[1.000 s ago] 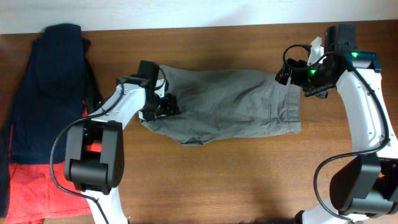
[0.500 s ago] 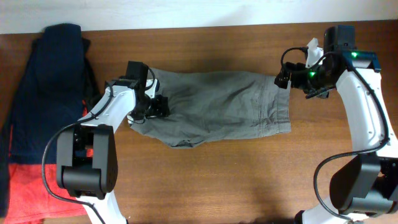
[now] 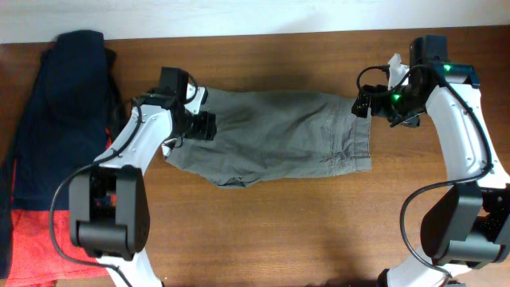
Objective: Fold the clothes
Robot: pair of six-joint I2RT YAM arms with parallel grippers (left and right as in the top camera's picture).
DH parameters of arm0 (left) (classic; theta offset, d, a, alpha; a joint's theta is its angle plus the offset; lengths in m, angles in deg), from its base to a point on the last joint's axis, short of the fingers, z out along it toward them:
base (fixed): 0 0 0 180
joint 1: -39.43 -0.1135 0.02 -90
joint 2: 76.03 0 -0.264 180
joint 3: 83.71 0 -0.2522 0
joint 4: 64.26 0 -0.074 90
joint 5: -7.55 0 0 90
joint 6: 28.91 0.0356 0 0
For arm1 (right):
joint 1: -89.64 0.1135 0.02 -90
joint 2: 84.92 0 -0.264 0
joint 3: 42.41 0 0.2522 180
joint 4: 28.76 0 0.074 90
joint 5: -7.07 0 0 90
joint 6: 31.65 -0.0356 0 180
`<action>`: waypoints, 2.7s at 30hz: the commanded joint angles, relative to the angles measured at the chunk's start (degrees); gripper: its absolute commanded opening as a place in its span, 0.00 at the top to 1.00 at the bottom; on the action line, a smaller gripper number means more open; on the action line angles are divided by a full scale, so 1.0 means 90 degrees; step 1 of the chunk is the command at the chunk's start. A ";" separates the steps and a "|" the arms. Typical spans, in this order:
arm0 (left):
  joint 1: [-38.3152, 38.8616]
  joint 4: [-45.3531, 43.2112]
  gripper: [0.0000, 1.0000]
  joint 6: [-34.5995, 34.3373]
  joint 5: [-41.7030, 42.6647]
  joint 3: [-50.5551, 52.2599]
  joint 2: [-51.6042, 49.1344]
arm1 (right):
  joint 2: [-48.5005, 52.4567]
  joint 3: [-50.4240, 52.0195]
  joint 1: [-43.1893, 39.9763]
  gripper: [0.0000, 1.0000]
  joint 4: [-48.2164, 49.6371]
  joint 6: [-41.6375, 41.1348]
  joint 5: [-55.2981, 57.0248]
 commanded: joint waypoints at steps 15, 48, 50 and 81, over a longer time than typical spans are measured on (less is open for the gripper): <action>0.0189 -0.0272 0.98 0.0376 -0.1258 -0.0214 -0.0520 | 0.0104 0.0158 0.0024 0.51 0.0134 0.0046 0.0136; 0.0172 -0.0192 0.99 0.0070 -0.1838 -0.0041 -0.1163 | 0.0733 0.2759 -0.0549 0.30 0.2327 -0.0136 -0.0692; 0.0172 -0.0187 0.99 0.0056 -0.1838 -0.0039 -0.1163 | 0.0838 0.2812 -0.0549 0.30 0.2416 -0.0250 -0.0826; 0.0476 0.0180 0.99 -0.0143 -0.1566 -0.0039 -0.1163 | 0.0624 0.1933 -0.1962 0.96 0.1302 0.0546 -0.2633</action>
